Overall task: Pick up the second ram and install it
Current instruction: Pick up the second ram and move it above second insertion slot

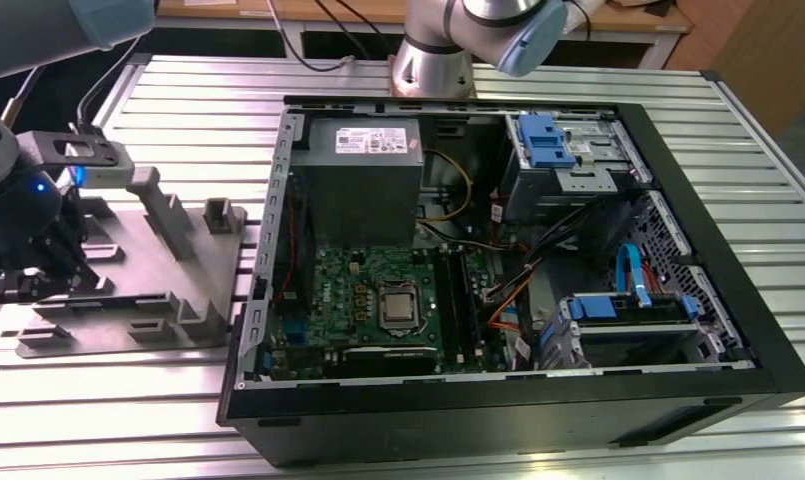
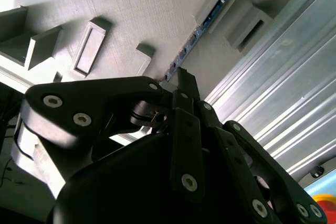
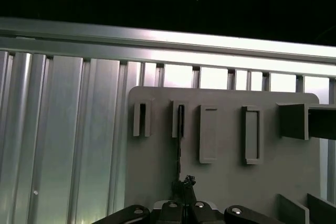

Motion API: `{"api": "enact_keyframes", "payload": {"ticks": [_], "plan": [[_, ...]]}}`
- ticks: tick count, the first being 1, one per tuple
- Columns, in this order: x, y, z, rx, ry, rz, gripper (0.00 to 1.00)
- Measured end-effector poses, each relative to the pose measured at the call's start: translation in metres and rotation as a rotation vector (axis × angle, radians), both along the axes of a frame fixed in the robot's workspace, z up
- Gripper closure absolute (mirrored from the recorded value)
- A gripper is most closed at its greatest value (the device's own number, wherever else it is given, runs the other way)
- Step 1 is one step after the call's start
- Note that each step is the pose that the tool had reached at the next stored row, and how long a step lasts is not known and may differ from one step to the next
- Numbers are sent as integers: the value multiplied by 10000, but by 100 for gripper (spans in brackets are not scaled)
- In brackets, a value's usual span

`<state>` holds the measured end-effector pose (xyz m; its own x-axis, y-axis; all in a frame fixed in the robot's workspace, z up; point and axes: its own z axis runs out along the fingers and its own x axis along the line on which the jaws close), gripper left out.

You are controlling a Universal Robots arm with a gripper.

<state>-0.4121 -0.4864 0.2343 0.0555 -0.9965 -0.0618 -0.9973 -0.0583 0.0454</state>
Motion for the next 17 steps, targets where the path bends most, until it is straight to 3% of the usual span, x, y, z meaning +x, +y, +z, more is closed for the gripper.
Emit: {"api": "enact_keyframes", "payload": {"ticks": [17], "plan": [[-72, -13, -140, -1, 0, 78, 90]]}}
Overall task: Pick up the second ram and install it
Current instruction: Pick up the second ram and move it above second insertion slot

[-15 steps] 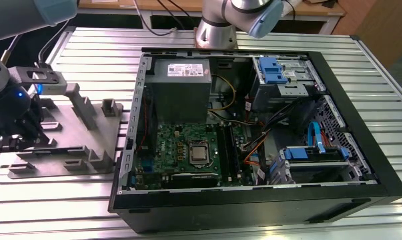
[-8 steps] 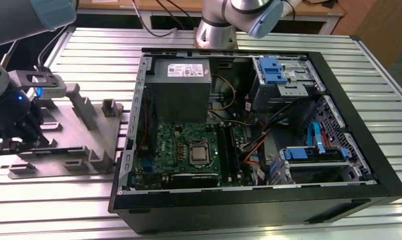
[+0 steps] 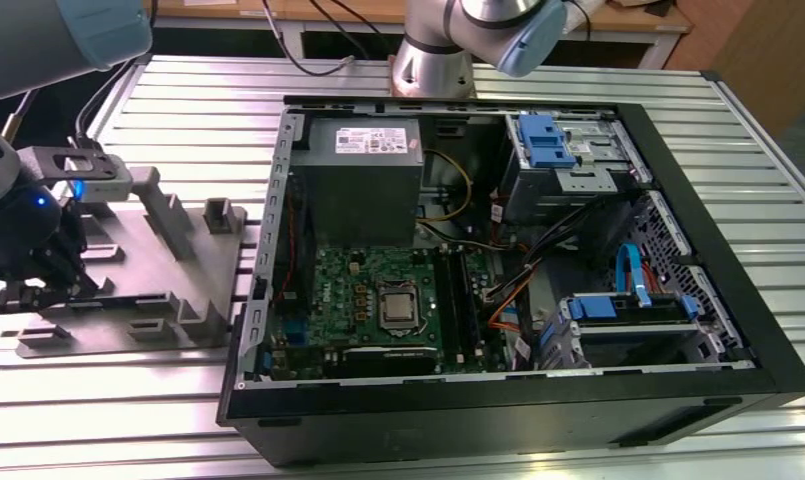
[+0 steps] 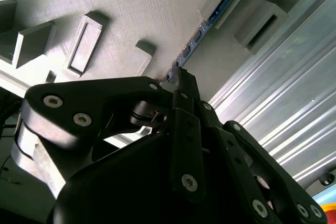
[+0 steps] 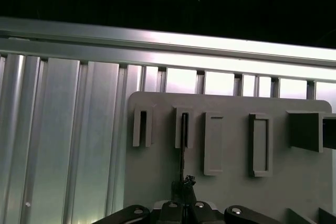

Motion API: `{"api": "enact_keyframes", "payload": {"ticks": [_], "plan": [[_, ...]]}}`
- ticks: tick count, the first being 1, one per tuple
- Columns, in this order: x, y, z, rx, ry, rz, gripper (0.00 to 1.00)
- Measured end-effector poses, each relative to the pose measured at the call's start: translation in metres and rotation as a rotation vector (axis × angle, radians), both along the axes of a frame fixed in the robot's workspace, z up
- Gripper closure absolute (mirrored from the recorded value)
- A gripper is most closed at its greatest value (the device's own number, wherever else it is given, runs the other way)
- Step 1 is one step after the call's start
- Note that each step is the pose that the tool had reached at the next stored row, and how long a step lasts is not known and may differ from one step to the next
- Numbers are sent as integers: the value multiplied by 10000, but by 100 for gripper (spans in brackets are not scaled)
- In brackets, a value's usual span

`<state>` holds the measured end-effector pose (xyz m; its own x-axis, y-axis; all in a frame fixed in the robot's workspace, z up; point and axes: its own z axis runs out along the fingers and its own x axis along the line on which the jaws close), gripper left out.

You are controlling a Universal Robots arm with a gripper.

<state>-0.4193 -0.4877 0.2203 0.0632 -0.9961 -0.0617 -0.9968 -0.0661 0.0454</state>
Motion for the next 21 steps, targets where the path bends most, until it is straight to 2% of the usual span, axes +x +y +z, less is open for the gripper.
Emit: {"api": "enact_keyframes", "payload": {"ticks": [6, 7, 8, 10, 11, 13, 16, 21], "plan": [[-1, 0, 0, 0, 1, 0, 89], [-1, 0, 0, 0, 0, 0, 84], [-1, 0, 0, 1, 0, -1, 84], [-1, 0, 0, 1, 0, 0, 71], [-1, 0, 0, 0, 0, 0, 71], [-1, 0, 0, 1, 0, -1, 59], [-4, 0, -18, 2, -2, 9, 59], [-22, 0, -104, 0, -10, 117, 59]]}}
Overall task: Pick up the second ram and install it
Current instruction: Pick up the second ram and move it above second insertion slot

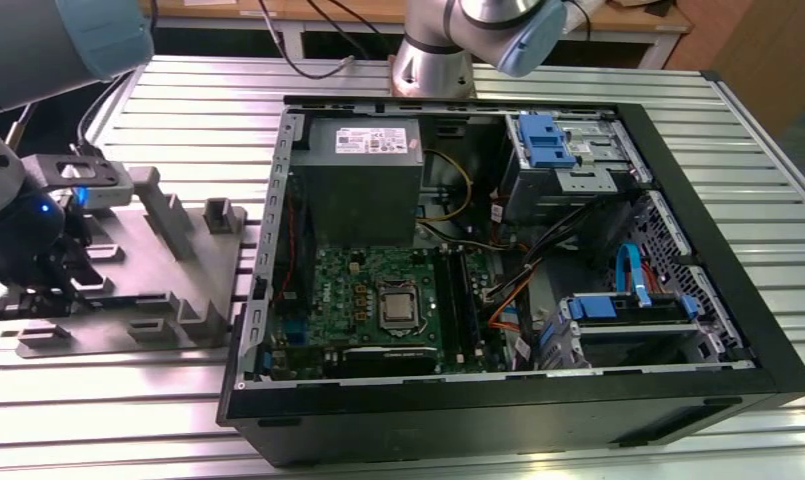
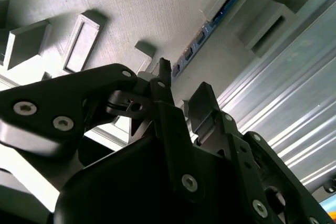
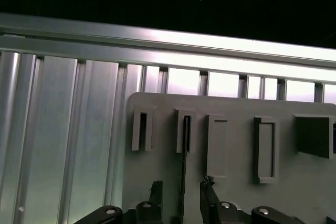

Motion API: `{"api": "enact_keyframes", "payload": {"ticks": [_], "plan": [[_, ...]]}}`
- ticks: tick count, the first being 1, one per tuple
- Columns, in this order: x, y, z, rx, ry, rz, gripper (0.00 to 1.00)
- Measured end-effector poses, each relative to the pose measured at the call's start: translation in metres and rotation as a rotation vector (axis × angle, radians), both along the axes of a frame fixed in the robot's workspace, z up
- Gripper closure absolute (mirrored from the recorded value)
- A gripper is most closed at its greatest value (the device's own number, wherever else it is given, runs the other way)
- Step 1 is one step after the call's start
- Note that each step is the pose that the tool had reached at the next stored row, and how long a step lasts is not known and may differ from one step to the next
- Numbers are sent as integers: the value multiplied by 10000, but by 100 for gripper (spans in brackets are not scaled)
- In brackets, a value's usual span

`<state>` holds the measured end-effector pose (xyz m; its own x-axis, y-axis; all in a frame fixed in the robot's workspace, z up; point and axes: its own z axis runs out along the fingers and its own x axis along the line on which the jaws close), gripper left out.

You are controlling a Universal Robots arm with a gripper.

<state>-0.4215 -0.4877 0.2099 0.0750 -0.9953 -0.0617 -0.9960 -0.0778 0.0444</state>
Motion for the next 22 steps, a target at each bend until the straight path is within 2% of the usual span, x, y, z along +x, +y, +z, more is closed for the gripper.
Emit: {"api": "enact_keyframes", "payload": {"ticks": [8, 17, 18, 19, 20, 21, 22], "plan": [[-9, 1, -138, 4, -5, 110, 59], [-9, 1, -138, 4, -4, 114, 59], [-9, 1, -138, 3, -4, 115, 60], [-9, 0, -138, 3, -3, 115, 67], [-9, 1, -138, 3, -4, 115, 67], [-9, 1, -138, 4, -4, 115, 73], [-9, 0, -138, 3, -4, 115, 73]]}}
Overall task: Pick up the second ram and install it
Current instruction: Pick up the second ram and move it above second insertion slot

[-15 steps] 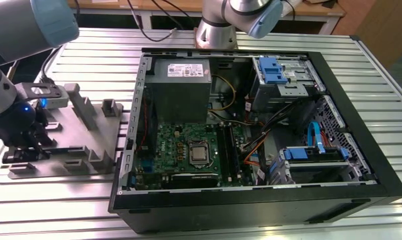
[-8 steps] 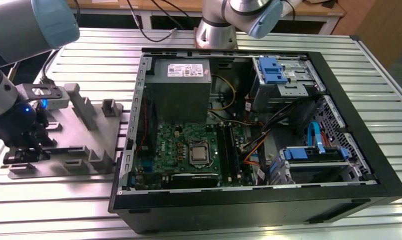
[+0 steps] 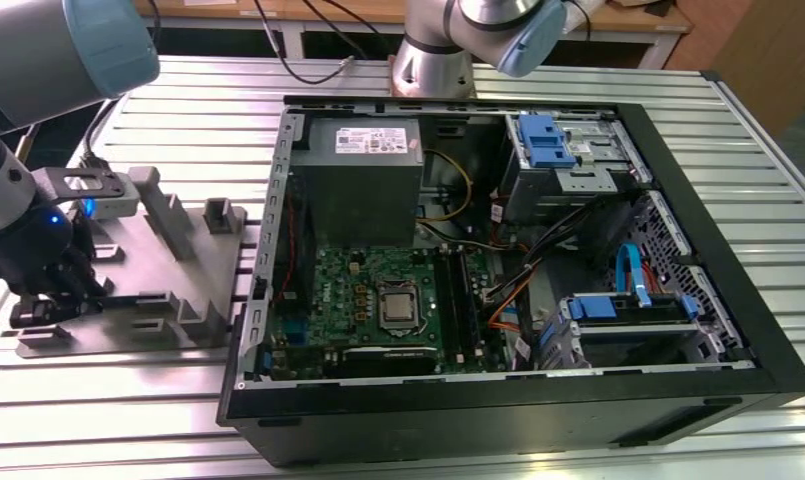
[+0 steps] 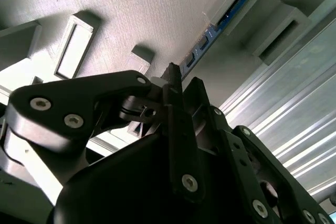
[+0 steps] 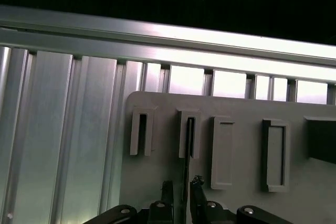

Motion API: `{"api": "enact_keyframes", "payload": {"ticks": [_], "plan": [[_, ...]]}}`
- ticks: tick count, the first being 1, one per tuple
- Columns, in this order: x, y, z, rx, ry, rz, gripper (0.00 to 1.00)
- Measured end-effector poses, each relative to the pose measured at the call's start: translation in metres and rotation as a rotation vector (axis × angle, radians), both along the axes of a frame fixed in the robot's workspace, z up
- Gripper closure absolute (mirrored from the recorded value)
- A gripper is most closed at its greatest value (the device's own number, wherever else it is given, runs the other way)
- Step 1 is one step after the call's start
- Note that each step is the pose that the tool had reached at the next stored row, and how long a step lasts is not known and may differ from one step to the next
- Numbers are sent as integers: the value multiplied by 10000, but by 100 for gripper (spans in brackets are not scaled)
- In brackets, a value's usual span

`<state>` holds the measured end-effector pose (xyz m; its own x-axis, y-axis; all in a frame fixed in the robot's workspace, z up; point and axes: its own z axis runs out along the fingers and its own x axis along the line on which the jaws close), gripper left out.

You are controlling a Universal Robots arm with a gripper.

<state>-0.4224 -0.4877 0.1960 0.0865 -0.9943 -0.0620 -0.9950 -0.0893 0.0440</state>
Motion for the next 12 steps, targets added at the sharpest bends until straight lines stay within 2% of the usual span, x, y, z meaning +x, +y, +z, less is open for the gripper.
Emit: {"api": "enact_keyframes", "payload": {"ticks": [12], "plan": [[1, 5, 30, 36, 1, 1, 73]]}}
